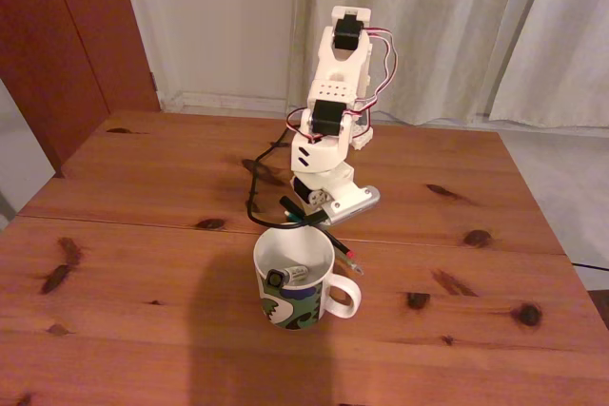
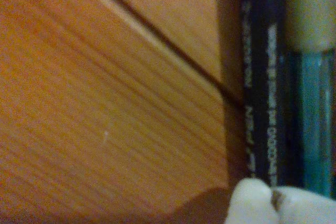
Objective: Clean up the desk and place the pens and markers into the cup
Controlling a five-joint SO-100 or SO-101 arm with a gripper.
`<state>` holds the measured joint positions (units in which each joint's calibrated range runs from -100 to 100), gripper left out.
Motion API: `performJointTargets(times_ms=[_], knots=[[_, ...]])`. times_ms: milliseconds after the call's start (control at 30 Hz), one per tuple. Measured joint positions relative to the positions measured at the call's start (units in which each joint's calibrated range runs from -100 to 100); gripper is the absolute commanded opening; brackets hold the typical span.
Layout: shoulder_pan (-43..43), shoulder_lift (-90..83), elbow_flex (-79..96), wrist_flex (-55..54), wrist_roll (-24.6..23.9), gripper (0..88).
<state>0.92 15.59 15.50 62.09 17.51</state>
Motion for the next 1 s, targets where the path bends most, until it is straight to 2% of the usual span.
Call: performJointTargets(times_ms=[133, 200, 1000], knots=[[0.0, 0.0, 0.0, -0.2, 0.0, 11.6], [0.0, 0.0, 0.0, -0.2, 0.0, 12.6], [0.1, -0.1, 2.5, -0.3, 0.0, 11.3]])
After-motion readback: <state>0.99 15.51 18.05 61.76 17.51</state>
